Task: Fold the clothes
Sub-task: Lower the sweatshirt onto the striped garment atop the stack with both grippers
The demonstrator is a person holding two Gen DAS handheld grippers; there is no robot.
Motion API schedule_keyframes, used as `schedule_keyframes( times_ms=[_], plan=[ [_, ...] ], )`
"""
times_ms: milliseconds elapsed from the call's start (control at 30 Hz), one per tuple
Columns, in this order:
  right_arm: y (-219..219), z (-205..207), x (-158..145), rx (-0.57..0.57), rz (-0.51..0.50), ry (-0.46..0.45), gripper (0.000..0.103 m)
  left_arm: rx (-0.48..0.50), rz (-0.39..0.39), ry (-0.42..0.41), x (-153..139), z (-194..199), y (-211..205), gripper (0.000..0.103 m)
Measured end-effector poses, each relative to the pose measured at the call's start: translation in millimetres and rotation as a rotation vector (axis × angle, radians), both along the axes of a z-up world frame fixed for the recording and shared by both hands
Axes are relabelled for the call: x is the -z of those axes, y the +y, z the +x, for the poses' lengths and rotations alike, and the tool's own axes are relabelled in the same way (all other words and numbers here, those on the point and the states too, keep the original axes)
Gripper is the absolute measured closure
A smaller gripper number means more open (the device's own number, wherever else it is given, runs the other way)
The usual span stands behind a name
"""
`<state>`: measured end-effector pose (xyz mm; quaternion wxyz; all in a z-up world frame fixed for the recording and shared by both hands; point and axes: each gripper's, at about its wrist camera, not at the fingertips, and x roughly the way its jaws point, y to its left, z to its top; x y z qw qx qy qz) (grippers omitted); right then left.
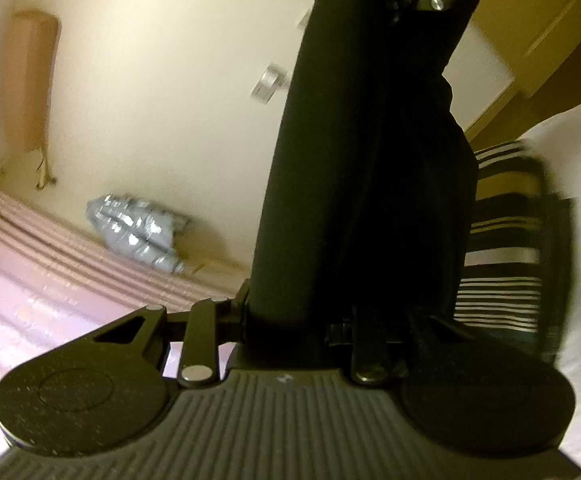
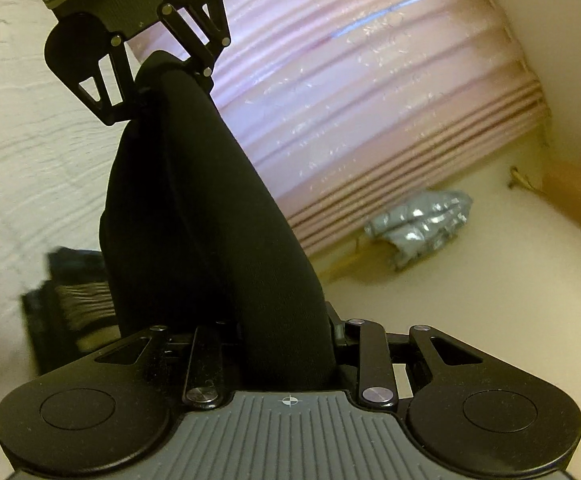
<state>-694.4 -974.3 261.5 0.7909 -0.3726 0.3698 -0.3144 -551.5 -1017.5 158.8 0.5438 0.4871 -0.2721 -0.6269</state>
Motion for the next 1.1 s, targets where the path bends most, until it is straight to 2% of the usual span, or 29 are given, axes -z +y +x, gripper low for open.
schedule_keyframes(
  times_ms=[100, 167, 267, 367, 467, 567, 700, 833, 967, 1033, 1100],
  plan=[
    [-66, 5, 6, -0.037, -0.049, 0.023, 0.073, -0.063, -0.046, -0.023, 9, -4, -59, 0.075],
    [-93, 5, 27, -0.054, -0.092, 0.018, 0.073, -0.090, -0.085, -0.038, 29, -8, -79, 0.075],
    [-126, 6, 66, -0.075, -0.139, 0.004, 0.073, -0.113, -0.063, -0.025, 96, -11, -83, 0.074],
    [-129, 13, 149, -0.088, -0.035, 0.056, 0.073, -0.111, 0.093, -0.008, 182, -17, -79, 0.074],
    [-125, 7, 216, -0.099, 0.081, 0.151, 0.073, -0.092, 0.218, -0.016, 247, -26, -67, 0.073],
    [-116, -1, 252, -0.098, 0.109, 0.201, 0.072, -0.100, 0.168, -0.030, 259, -28, -60, 0.070],
    [-117, -10, 248, -0.072, 0.108, 0.185, 0.067, -0.103, 0.176, -0.004, 240, -21, -55, 0.059],
    [-108, -4, 249, -0.059, 0.074, 0.219, 0.064, -0.084, 0.165, -0.032, 234, -12, -26, 0.058],
    [-105, 4, 264, -0.045, 0.079, 0.221, 0.064, -0.090, 0.179, -0.033, 232, -3, -25, 0.072],
    [-119, 9, 264, -0.035, 0.100, 0.207, 0.064, -0.114, 0.169, -0.018, 226, -1, -28, 0.074],
    [-125, 13, 259, -0.020, 0.098, 0.195, 0.064, -0.124, 0.126, -0.026, 212, -3, -14, 0.074]
  ],
)
